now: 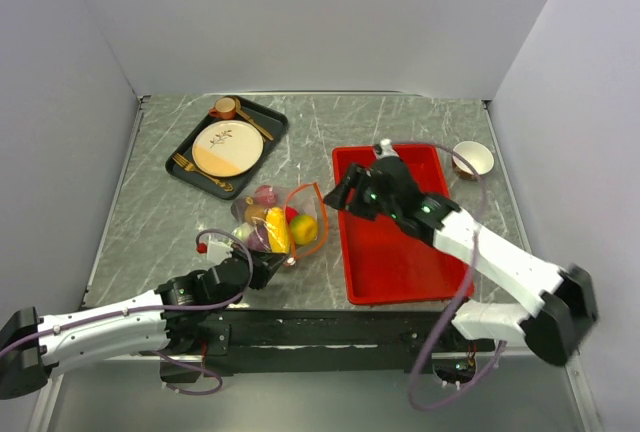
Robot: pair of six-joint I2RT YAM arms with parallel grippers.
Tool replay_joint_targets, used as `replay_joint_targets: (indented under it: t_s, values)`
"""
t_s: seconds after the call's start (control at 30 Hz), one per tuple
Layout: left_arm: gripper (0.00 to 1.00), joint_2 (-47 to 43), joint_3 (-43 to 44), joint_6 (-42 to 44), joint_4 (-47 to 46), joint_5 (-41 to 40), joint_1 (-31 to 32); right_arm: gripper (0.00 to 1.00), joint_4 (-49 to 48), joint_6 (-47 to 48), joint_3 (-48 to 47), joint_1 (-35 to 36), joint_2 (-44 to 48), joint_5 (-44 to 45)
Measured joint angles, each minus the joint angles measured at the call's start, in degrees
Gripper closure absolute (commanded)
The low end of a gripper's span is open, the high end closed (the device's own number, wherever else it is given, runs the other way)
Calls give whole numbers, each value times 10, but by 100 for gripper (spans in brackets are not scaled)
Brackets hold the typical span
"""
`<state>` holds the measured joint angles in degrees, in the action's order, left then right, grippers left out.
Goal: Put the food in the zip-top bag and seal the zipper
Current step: Zip the zipper food storage bag at the center of the board.
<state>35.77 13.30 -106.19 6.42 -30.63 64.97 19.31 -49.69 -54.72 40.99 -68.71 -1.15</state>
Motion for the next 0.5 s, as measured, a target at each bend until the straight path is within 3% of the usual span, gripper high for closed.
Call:
replay_joint_targets:
  t_s: [0.2,0.37,0.5]
  values:
    - [99,6,0,51,-16,-5,0,43,-23,-68,111,45,110,-31]
    - [99,24,0,114,-44,-5,0,47,-58,-138,185,116,113,-56]
    - [99,35,0,158,-66,-2,0,48,-97,-170,188,164,94,-61]
